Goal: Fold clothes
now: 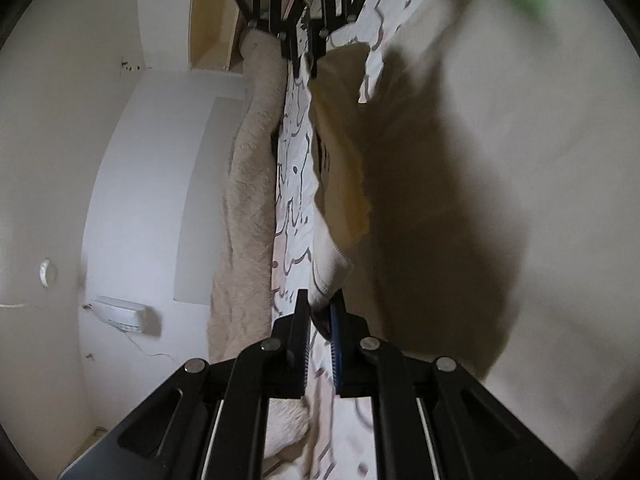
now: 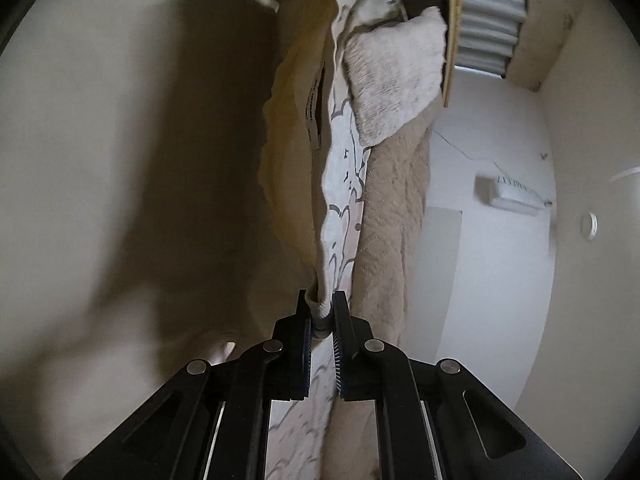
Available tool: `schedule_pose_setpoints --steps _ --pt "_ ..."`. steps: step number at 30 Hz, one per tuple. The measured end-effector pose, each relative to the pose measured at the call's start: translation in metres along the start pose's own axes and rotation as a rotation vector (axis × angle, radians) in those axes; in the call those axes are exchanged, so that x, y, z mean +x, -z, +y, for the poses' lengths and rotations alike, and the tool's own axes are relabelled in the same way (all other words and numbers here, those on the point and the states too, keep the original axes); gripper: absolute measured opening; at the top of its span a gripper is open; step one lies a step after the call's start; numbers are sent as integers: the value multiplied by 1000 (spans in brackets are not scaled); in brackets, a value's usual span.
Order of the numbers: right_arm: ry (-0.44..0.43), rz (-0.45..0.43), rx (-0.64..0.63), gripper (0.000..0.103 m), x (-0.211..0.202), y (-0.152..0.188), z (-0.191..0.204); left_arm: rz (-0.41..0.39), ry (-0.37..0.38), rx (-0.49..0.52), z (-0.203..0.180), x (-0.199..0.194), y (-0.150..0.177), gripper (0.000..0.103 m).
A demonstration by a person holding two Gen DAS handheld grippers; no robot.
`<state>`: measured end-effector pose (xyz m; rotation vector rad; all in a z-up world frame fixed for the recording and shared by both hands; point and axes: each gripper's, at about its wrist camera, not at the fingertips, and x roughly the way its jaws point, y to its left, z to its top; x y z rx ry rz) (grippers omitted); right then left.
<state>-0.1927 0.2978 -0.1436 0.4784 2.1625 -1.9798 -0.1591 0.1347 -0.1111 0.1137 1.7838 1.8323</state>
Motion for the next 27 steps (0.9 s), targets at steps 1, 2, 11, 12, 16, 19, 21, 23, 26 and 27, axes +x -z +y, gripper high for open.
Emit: schedule_pose_setpoints --steps 1,2,11,12,16,19,21,23,26,27 --pt "-24 1 27 10 -17 -4 -3 0 4 17 1 -17 0 9" --pt "-49 1 55 10 -35 -8 -6 1 17 34 1 -33 1 9" --pt "-231 -7 153 9 -175 -50 44 -12 158 156 -67 -178 -7 9" --pt "-243 -4 163 8 -187 -54 56 -10 169 155 -80 -188 -10 9" --pt "-252 34 205 6 -208 -56 105 39 198 120 -119 -197 -14 13" --pt "-196 64 235 6 -217 -56 125 77 144 64 -121 -189 -11 18" --pt "-168 87 244 7 -222 -50 131 92 92 81 -121 -181 -8 46" --pt "-141 110 254 12 -226 -44 137 87 72 120 -120 -173 -5 63" --pt "-116 126 248 80 -222 -37 137 81 79 167 -118 -157 -4 63" --pt "-115 113 235 80 -221 -35 138 75 79 178 -115 -151 -5 63"
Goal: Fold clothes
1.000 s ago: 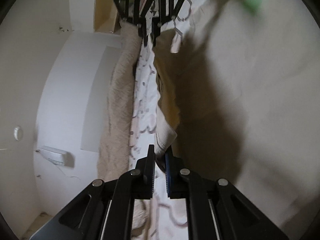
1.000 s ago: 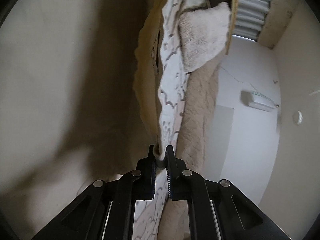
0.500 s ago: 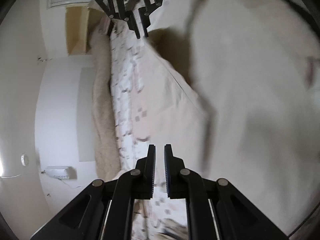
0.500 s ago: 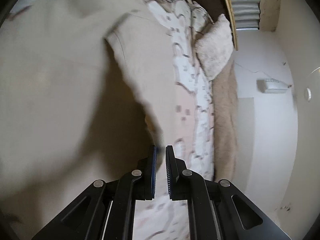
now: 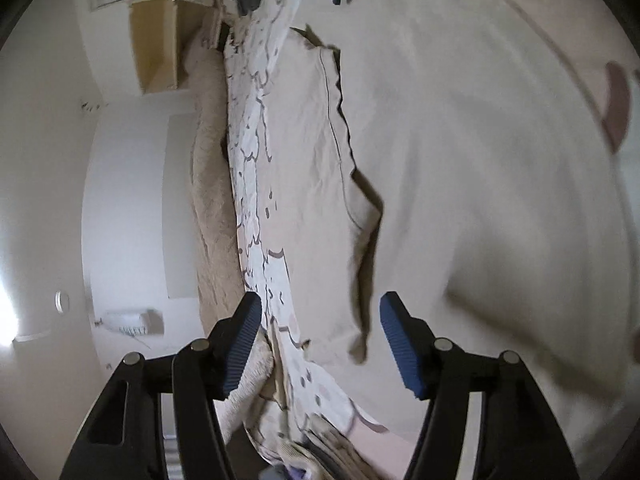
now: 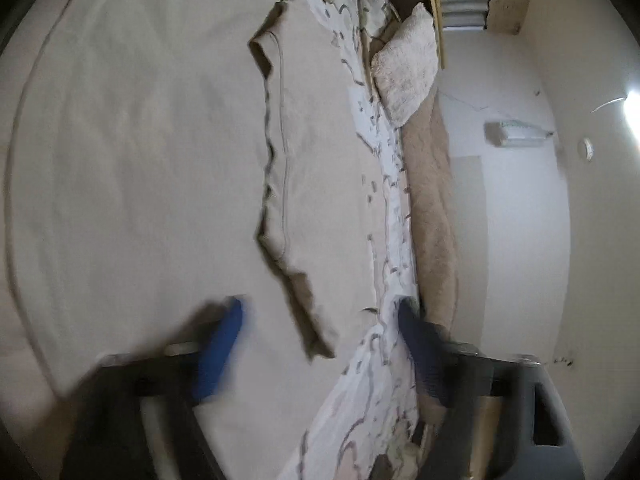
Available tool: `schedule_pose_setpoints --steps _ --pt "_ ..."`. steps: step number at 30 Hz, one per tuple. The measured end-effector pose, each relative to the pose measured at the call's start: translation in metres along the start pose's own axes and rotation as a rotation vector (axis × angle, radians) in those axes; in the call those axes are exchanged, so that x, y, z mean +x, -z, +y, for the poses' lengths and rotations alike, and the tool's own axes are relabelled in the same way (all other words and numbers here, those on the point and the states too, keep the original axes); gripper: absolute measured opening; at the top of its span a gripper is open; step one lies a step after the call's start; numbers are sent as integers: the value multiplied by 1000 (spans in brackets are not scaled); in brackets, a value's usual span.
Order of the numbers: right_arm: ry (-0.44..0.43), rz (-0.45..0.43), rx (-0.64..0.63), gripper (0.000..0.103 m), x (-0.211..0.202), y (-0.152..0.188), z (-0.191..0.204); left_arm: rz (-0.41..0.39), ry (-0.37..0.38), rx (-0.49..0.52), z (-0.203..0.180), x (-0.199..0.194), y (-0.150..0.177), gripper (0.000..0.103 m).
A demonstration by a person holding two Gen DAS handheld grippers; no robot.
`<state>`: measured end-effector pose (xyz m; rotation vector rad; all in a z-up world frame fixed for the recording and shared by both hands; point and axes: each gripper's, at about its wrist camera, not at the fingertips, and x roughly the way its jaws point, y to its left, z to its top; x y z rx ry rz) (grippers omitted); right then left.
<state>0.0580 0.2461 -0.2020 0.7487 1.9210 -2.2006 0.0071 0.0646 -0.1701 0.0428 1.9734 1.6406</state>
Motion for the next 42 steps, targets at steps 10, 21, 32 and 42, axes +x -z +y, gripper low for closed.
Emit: schedule_pose_setpoints --steps 10,21,32,42 --pt "9 -51 -266 69 48 11 11 -46 50 76 -11 31 -6 63" --pt "-104 -108 -359 10 65 3 14 -39 100 12 -10 44 -8 63" --pt "-151 -39 79 7 68 -14 -83 -38 142 -8 -9 57 -20 61" --pt "-139 -38 97 7 70 -18 -86 2 90 -55 5 64 -23 4"
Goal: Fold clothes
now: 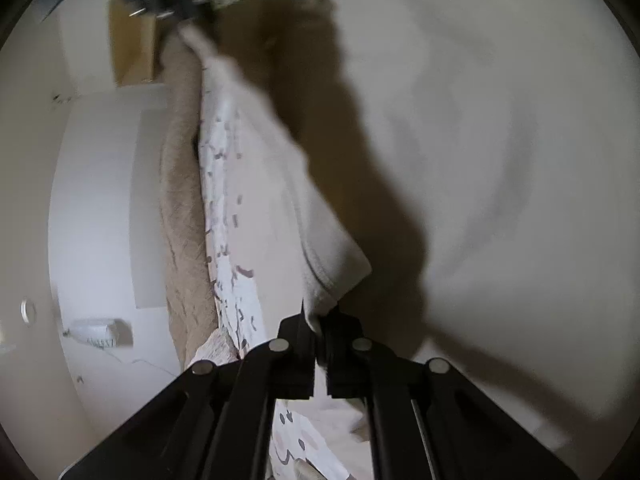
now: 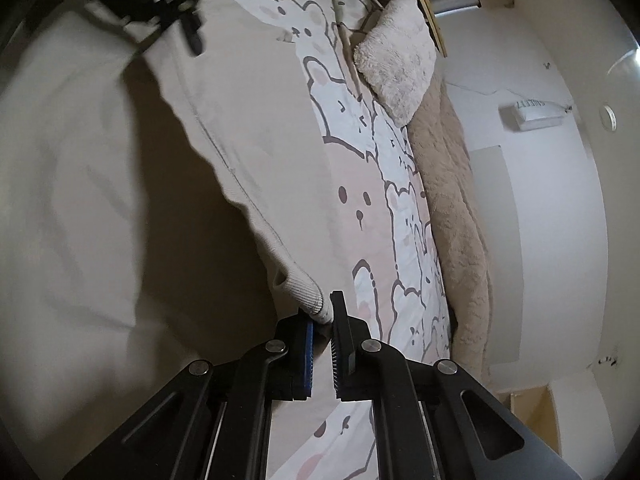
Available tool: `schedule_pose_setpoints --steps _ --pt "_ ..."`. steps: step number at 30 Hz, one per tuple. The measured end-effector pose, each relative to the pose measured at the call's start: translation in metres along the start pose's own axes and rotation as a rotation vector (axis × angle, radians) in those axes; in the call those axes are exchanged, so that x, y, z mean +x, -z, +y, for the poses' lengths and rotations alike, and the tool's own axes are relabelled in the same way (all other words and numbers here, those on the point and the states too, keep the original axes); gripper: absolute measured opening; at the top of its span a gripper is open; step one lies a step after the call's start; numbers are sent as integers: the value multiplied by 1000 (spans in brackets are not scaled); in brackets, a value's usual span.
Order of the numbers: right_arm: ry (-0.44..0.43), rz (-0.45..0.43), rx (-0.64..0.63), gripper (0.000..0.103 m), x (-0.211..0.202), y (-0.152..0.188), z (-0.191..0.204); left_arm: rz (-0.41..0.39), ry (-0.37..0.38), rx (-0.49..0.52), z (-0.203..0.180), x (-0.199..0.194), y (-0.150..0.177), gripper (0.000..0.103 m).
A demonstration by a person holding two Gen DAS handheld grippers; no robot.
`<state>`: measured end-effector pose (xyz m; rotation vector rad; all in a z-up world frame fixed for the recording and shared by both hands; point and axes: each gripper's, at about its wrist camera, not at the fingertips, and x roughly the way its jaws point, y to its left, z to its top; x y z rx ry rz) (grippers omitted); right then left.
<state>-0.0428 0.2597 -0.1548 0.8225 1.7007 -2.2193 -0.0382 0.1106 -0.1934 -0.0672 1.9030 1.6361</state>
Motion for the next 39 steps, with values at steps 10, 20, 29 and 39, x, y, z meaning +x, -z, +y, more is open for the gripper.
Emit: schedule_pose_setpoints --steps 10,20,29,39 --pt "22 -25 -134 4 -58 13 43 -24 -24 63 -4 -72 4 4" --pt "-77 -5 -142 4 -136 32 103 -41 19 96 -36 -143 -7 4" --pt "-54 56 -58 4 -146 42 133 -16 43 119 -71 -139 -11 4" --pt "43 97 -39 14 -137 58 149 -18 90 99 -87 -129 -15 7"
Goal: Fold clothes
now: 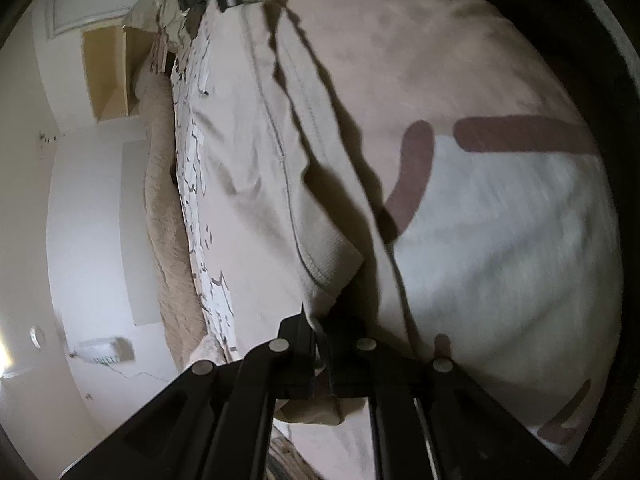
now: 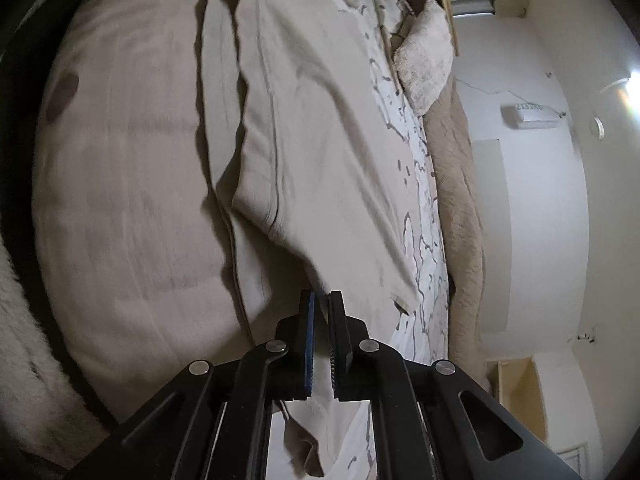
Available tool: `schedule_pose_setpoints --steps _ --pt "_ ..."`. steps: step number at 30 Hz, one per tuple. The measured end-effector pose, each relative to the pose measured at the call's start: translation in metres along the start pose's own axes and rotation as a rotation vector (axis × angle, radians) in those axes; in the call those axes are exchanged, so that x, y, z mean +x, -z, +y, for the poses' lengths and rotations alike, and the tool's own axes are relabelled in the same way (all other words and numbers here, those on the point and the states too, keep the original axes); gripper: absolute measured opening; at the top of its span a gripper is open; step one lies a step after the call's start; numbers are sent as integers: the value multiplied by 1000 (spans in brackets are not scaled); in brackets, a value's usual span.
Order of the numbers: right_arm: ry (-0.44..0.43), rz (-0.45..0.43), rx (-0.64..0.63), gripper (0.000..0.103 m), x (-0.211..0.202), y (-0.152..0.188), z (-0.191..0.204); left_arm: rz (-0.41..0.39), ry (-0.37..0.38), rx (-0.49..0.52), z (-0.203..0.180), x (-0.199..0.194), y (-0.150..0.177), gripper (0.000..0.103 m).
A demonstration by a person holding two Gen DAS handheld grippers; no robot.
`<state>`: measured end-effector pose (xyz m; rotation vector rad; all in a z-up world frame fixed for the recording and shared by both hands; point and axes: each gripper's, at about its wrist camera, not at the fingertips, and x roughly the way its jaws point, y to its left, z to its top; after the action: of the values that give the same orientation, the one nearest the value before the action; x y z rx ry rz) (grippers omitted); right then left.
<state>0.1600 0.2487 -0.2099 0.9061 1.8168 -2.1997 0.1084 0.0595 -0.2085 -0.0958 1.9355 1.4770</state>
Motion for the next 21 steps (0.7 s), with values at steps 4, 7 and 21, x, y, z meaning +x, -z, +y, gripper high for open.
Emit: schedule_pose_setpoints --steps 4,7,21 --pt "77 -36 -79 66 3 2 5 -2 -4 -11 -5 -1 -1 7" --pt "79 -54 -114 66 7 1 4 -4 -3 -24 -6 -1 -1 7" --pt "133 -59 -241 2 -5 -7 -46 -41 -44 -85 10 -18 6 7"
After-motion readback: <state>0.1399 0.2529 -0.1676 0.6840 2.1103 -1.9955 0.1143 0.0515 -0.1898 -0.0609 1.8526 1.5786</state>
